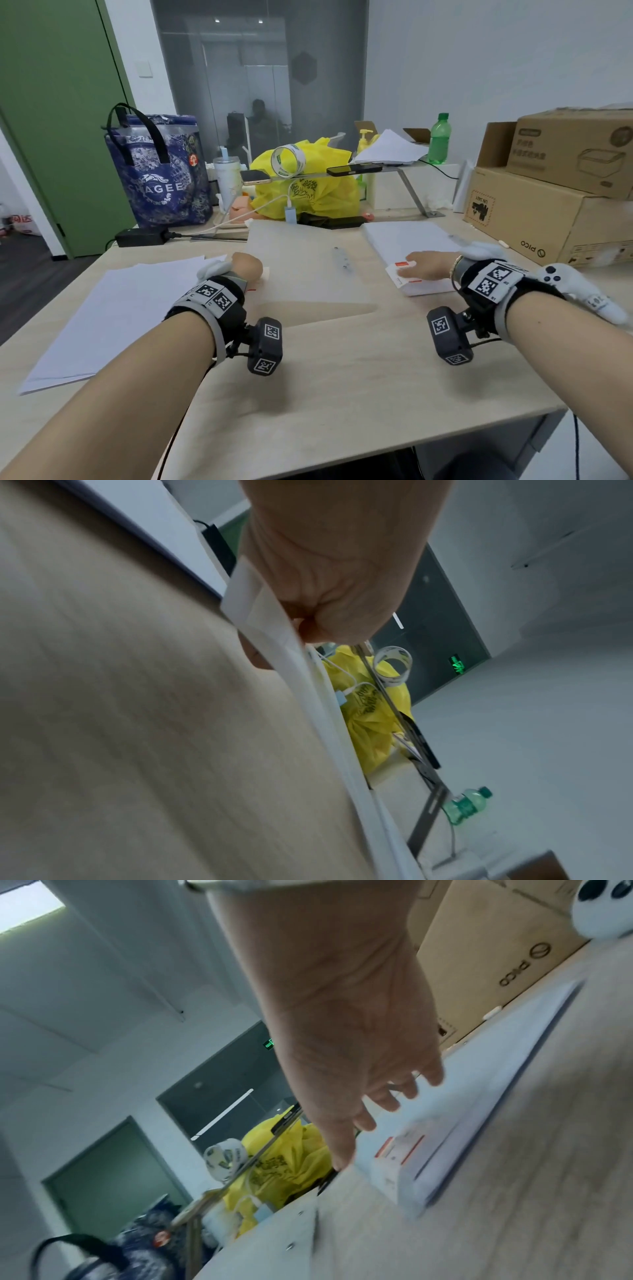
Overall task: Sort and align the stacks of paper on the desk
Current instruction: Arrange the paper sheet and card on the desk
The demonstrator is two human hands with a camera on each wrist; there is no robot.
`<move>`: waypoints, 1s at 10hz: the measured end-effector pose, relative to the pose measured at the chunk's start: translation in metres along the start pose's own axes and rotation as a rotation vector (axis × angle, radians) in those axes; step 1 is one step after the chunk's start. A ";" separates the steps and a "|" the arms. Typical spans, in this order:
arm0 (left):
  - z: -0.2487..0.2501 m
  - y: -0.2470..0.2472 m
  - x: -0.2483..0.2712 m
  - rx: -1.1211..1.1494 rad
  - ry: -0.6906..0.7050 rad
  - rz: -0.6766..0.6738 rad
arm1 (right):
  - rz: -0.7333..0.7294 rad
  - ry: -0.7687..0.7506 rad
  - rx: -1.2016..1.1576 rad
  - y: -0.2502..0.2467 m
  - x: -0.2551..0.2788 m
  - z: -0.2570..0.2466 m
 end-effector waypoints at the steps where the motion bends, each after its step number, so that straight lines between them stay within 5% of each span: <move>1: 0.024 0.000 0.018 0.069 0.036 0.010 | 0.104 -0.088 -0.254 -0.014 0.007 -0.024; 2: 0.043 0.020 0.033 -0.385 0.211 -0.043 | 0.063 -0.053 -0.553 -0.012 0.013 -0.031; 3: 0.059 0.034 0.032 -0.186 0.139 -0.077 | 0.021 0.034 -0.642 -0.006 0.020 -0.019; 4: 0.065 0.050 0.035 0.131 0.113 -0.124 | 0.118 0.054 -0.605 -0.013 0.026 -0.005; 5: 0.078 0.064 0.040 0.169 0.127 -0.142 | 0.253 0.060 -0.518 -0.030 0.032 0.010; 8: 0.111 0.125 0.067 -0.057 0.283 -0.289 | 0.336 0.163 -0.431 -0.051 0.031 0.060; 10: 0.109 0.139 0.083 -0.367 0.343 -0.384 | 0.240 0.287 -0.449 -0.038 0.033 0.077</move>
Point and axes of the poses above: each hand's wrist, its own x-axis away from the middle knuckle, its own y-axis out of the palm, z = x × y, the point moved 8 cm from there along -x, towards the middle knuckle, and after that the axes turned 14 degrees about -x, right-handed, at the moved point
